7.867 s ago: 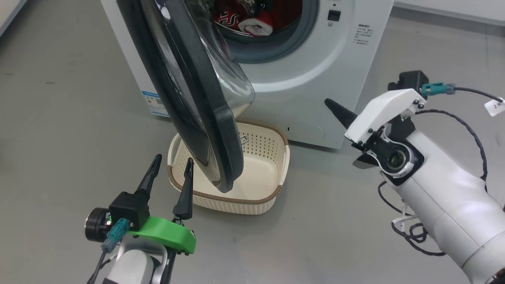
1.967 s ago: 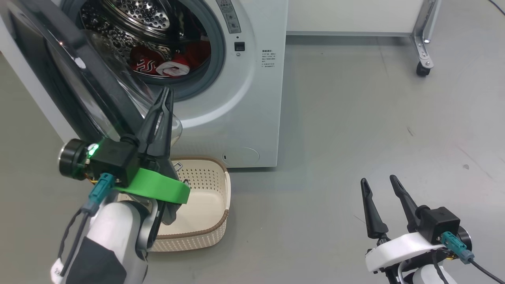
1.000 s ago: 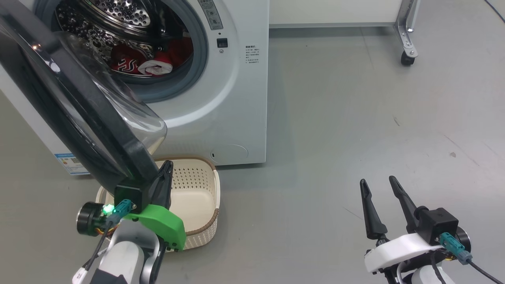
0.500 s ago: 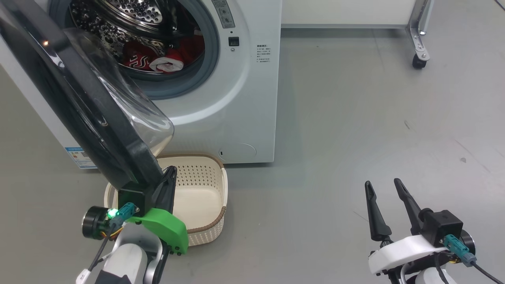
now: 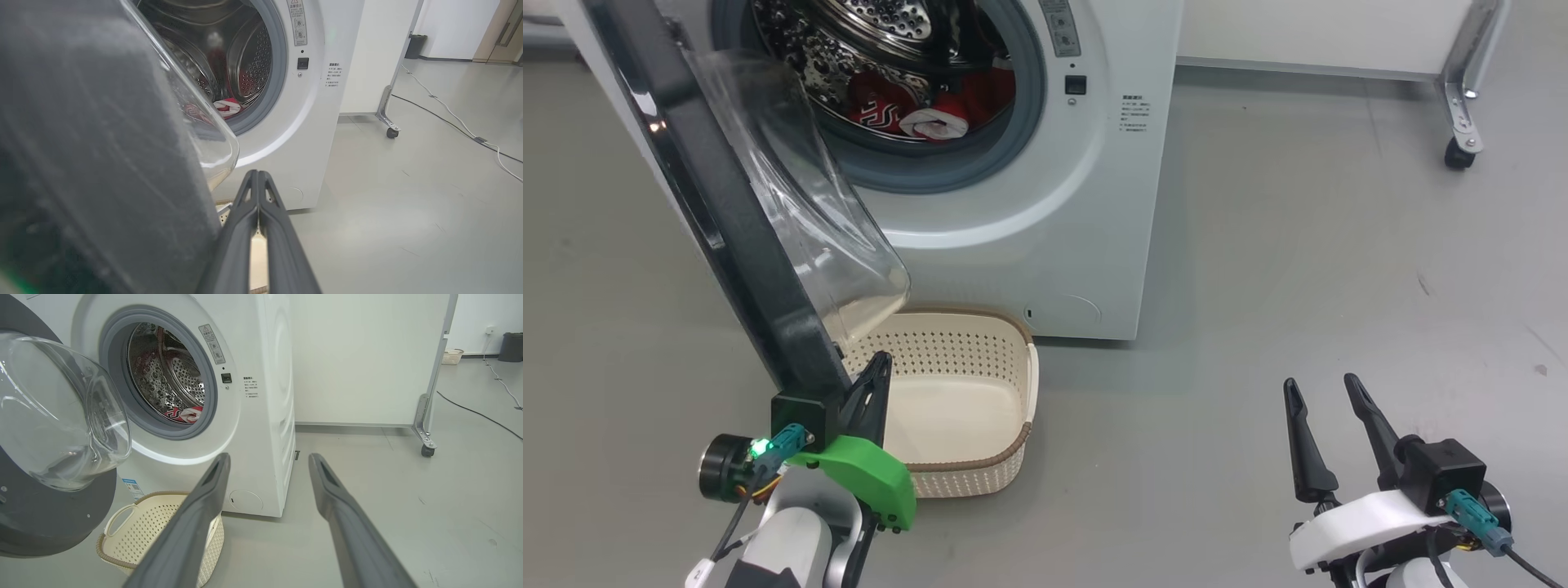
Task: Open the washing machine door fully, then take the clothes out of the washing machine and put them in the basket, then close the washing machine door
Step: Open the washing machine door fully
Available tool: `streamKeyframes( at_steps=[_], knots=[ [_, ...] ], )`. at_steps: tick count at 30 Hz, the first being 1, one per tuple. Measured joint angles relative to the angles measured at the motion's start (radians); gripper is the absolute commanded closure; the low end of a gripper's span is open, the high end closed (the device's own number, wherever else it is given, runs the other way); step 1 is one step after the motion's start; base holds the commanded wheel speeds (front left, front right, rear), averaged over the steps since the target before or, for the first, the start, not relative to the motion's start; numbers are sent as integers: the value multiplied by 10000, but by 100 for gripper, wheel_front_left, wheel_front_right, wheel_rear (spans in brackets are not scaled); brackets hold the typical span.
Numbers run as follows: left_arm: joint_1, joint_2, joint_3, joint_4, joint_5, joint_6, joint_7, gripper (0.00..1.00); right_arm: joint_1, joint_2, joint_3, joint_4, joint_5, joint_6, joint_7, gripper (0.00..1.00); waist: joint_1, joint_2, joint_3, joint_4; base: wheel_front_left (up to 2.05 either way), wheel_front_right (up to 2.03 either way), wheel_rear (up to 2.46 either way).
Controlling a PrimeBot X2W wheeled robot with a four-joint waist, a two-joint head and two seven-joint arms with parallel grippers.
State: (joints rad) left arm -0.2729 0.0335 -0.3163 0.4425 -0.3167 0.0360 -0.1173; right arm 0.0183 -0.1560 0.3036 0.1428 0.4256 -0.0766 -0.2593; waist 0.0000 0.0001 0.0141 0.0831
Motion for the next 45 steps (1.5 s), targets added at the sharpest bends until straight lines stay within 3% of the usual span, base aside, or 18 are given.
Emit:
streamKeyframes(
  at_steps=[25,45],
  knots=[
    [-43,50,477,566,-324,117,-445,100,126,73,19,63,-88,140,0,0,0,0,-110,2179,0,0,0],
    [-339,1154,2451,702,-1106,395,-788,100,-142,58,290,58,-468,224,90,0,0,0,795,2384,0,0,0]
  ],
)
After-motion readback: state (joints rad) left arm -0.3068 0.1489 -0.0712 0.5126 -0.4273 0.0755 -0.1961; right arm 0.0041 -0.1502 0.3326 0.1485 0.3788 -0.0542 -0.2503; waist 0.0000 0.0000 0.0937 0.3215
